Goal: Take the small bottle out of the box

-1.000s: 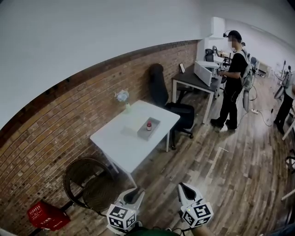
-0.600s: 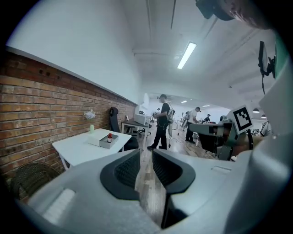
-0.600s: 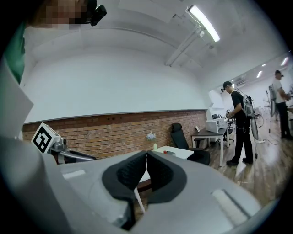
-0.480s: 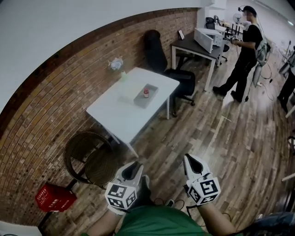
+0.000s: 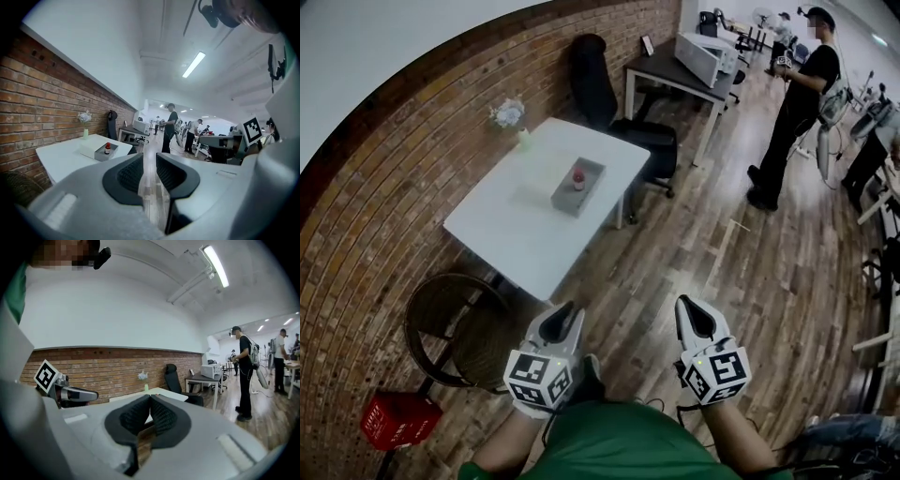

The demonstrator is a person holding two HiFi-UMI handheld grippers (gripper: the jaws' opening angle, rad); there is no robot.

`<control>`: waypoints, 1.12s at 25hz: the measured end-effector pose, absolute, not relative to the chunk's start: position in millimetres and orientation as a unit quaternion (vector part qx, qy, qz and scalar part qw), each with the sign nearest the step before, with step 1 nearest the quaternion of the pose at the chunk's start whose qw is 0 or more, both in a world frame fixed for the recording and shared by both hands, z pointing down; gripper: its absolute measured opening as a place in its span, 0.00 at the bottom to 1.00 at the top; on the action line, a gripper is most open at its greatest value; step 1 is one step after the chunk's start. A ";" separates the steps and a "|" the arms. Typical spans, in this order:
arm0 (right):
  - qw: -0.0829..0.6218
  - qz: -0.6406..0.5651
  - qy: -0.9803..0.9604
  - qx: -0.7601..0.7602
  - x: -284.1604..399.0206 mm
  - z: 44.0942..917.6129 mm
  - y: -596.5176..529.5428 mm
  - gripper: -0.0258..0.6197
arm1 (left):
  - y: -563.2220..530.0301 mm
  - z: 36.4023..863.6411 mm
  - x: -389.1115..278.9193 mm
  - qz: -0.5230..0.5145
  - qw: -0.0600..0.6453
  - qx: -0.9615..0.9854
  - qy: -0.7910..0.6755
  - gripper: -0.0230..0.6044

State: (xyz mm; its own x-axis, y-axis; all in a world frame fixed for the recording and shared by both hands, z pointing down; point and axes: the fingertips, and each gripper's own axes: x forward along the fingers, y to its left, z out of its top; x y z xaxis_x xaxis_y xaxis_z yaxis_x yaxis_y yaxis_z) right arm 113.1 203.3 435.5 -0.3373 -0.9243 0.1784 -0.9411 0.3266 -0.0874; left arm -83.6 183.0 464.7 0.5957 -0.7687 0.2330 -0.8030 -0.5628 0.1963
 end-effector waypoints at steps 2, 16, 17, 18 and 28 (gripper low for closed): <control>0.055 0.090 -0.805 0.583 106.5 437.6 182.0 0.05 | 159.6 467.5 -91.9 0.060 0.142 0.885 -0.439 0.19; 0.081 0.100 -0.794 0.595 51.3 447.2 80.2 0.05 | 63.0 497.5 -146.9 0.089 0.144 0.891 -0.421 0.19; 0.081 0.100 -0.794 0.593 50.4 447.3 73.3 0.05 | 55.9 498.3 -148.3 0.092 0.143 0.890 -0.423 0.19; 0.081 0.101 -0.795 0.593 50.7 448.3 66.0 0.05 | 48.2 499.2 -148.8 0.094 0.143 0.889 -0.426 0.19; 0.069 0.131 -0.819 0.554 71.2 475.6 -28.9 0.05 | -33.8 500.6 -132.1 0.104 0.130 0.866 -0.472 0.19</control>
State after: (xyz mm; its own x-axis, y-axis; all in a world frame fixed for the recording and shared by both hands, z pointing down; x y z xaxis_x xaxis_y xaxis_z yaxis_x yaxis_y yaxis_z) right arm 71.2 -28.9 475.6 -0.3760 -0.8896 0.2592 -0.9261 0.3511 -0.1383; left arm -132.1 -33.8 500.6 0.5326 -0.7903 0.3031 -0.8444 -0.5205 0.1267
